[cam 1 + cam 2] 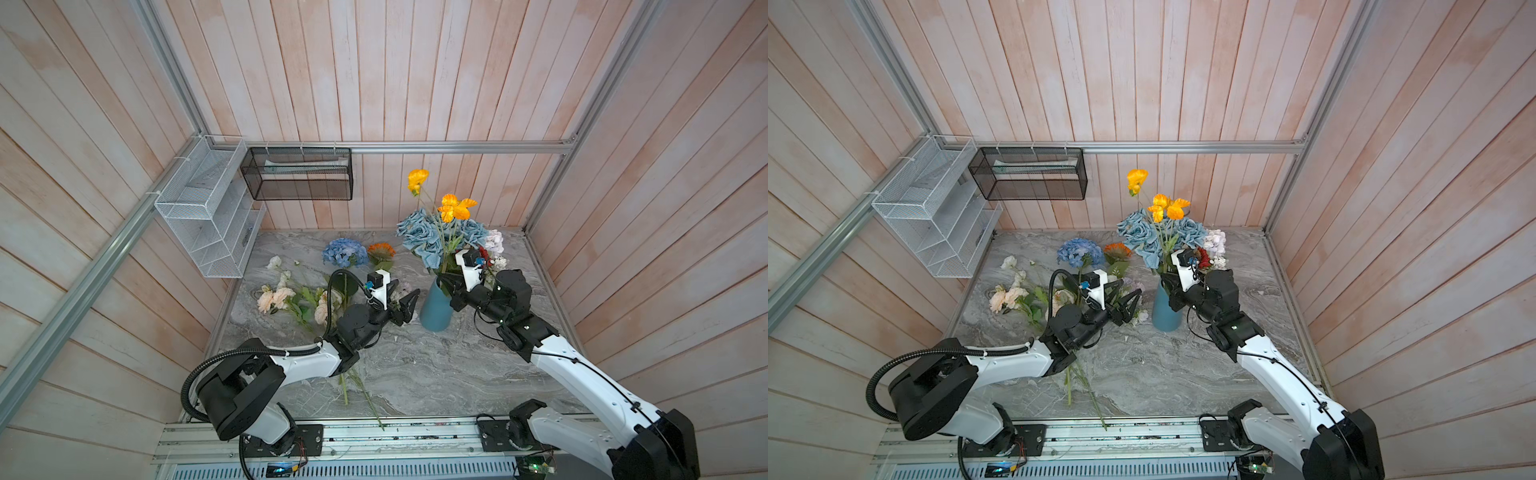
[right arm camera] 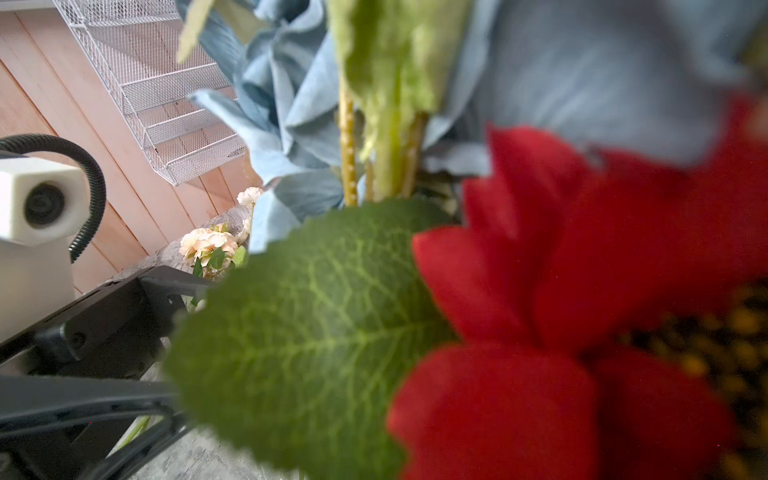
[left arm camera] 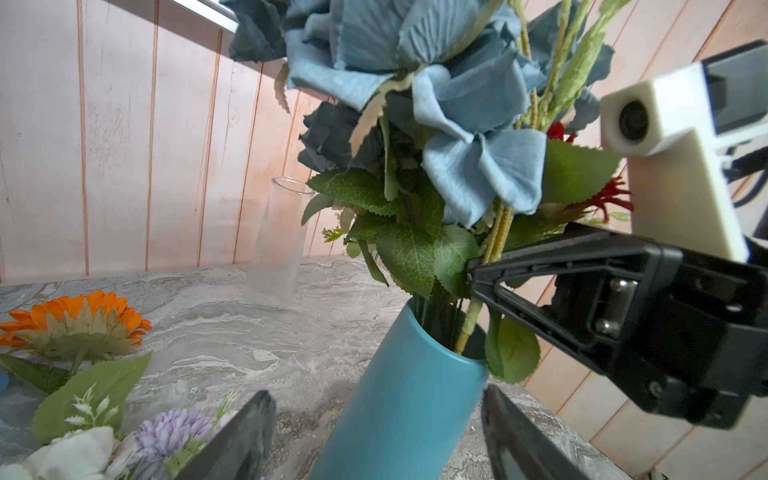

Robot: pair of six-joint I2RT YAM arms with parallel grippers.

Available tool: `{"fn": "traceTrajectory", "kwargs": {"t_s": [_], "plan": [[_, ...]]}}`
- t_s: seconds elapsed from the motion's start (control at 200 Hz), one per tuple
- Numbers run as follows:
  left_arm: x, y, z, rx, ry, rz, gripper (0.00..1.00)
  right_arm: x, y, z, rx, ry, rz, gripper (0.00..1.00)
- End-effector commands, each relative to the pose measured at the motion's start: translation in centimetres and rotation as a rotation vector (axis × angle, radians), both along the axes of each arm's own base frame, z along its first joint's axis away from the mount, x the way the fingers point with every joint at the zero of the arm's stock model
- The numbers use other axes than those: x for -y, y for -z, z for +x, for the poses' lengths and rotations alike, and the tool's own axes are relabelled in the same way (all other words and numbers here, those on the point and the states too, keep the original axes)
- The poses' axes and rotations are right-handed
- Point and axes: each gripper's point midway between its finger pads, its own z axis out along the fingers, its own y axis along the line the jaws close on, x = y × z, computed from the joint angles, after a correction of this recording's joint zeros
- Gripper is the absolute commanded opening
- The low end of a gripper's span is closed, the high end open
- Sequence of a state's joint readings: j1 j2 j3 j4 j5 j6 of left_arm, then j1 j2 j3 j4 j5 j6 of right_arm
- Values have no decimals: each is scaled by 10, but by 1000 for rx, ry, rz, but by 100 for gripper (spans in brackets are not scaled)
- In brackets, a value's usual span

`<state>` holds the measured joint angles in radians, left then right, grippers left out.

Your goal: Arrange the flowers into the vase

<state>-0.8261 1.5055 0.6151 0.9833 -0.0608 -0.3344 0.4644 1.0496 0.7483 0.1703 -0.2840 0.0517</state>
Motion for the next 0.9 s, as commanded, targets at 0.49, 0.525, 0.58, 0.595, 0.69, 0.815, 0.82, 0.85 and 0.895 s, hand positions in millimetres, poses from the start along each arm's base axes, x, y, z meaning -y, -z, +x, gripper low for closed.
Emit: {"fn": "traceTrajectory", "kwargs": {"t_s": [0.49,0.525,0.58,0.595,0.69,0.815,0.82,0.85,0.895], "plan": [[-14,-9,-4,15,-32,-34,79,-3,-46,-9,48,-28,73,35],[-14,-10,-4,17,-32,-34,79,-4,-52,-10,56,-37,84,35],[-15,-9,-4,17,-36,-33,79,-6,-60,-11,71,-48,101,35],[-15,-9,-4,17,-36,-33,79,-6,-62,-11,73,-49,104,35],[-16,-10,-4,21,-39,-32,79,-6,-67,-12,93,-50,115,34],[-16,-10,-4,23,-39,-31,80,-7,-65,-9,88,-48,117,27],[-16,-10,-4,23,-39,-31,80,-7,-64,-10,88,-48,117,27],[-17,-11,-4,24,-42,-32,80,-7,-63,-9,83,-47,117,25],[-16,-11,-4,23,-41,-32,79,-7,-59,-8,76,-46,113,21]]}}
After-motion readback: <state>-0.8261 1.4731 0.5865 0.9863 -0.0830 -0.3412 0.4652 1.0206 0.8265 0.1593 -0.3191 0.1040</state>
